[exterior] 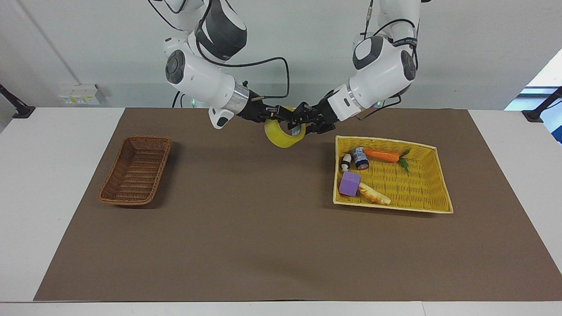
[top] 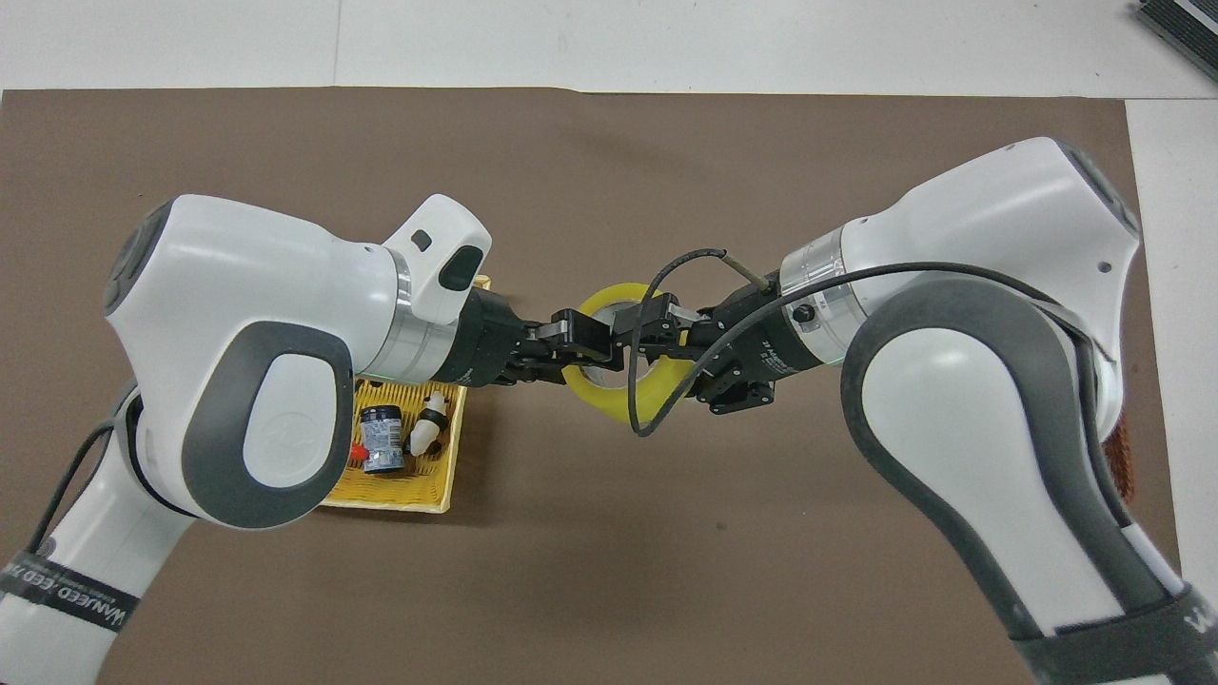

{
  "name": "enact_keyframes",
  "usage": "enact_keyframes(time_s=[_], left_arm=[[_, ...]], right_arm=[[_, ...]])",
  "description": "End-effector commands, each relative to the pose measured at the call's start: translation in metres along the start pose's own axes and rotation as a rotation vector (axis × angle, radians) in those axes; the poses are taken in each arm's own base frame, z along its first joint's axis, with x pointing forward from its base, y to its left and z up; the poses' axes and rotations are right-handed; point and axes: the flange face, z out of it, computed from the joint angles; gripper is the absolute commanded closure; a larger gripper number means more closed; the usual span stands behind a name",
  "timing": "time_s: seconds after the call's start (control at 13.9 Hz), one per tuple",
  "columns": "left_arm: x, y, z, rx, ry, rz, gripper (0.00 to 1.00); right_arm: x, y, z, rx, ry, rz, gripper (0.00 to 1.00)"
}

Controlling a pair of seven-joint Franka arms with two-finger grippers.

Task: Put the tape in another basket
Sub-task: 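Grasp the tape with the right gripper and open the left gripper, then carry the tape with the right gripper while the left gripper withdraws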

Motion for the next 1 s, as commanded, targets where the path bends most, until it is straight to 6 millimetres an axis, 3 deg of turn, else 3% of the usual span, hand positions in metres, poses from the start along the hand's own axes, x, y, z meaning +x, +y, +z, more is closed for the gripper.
enact_keyframes(time_s=[0.0,0.29,0.43,0.72,0.93], left_arm=[[0.002,-0.012,-0.035,-0.018,0.031,-0.038,0.0],[0.022,-0.059,-0.088,-0.015,0.037,-0.094,0.0],[0.032,-0.092,-0.121,0.036,0.053,-0.099,0.0],[0.041,-0.136,-0.169,0.264,0.116,-0.071,0.0],[0.041,-0.156,-0.198,0.464,0.124,0.016,0.0]], right_arm=[[-0.006,0.001,-0.003,0.013,0.01,0.017,1.0],[-0.005,0.001,-0.003,0.011,0.012,0.014,1.0],[0.001,0.006,-0.008,-0.005,0.027,0.007,1.0],[0.029,0.039,-0.027,-0.15,0.139,-0.031,1.0],[0.057,0.09,-0.065,-0.232,0.165,-0.08,1.0]])
